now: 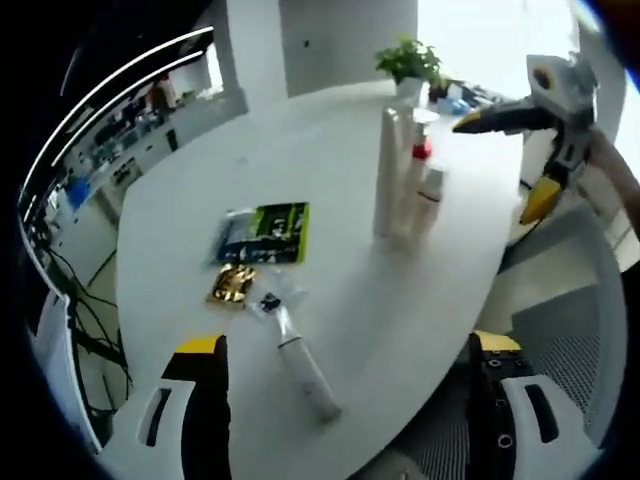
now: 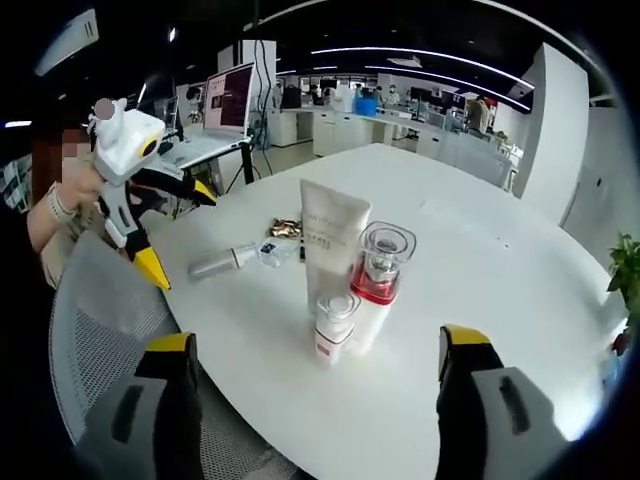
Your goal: Arrange the skincare products in the storage area until every visible bottle or jar stands upright without overlapping.
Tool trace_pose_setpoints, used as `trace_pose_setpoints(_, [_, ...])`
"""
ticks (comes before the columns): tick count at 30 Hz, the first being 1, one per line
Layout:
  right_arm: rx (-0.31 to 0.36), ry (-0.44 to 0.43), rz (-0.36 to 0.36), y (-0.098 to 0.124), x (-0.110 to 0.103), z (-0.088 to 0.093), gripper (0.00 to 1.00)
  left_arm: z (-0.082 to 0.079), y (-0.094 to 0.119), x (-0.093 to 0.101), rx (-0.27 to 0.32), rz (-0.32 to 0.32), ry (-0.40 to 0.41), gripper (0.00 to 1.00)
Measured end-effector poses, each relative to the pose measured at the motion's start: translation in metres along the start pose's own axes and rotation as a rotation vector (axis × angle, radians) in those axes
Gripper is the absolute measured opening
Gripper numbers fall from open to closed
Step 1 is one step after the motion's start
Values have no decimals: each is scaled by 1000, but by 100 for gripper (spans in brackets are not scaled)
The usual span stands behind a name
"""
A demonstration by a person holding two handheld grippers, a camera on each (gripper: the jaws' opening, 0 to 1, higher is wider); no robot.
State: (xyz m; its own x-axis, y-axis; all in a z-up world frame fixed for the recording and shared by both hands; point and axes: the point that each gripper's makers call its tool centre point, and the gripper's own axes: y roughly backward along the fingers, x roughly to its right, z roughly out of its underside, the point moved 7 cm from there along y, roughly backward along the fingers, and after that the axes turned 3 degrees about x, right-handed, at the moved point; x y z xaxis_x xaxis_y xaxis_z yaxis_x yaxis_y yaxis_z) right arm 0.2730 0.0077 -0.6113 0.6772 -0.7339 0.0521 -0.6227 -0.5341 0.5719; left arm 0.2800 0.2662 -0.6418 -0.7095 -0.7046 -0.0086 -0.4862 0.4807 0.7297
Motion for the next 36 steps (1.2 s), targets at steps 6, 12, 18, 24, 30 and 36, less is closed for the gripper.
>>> trace_pose_setpoints(6, [-10,22,15,-2,4,-3,100,7,-9,-8,-28,5,24,97])
trace_pose_setpoints(12, [-9,19,15,-6,4,-4,100,15,-18,-17,-80,12,48,92])
trace_pose_setpoints(18, [-15,24,23,-9,5,-4,100,20,-23,-23,-105,26,65,80])
trace_pose_setpoints(24, [-18,13,26,-10,5,-2,100,25,-34,-29,-134,25,96,65])
trace_pose_setpoints(30, [-35,14,35,-9,6,3,100,29,-44,-30,-173,17,103,54])
trace_pose_setpoints(36, [-46,9,33,-9,7,7,100,31,-52,-34,-200,1,117,46])
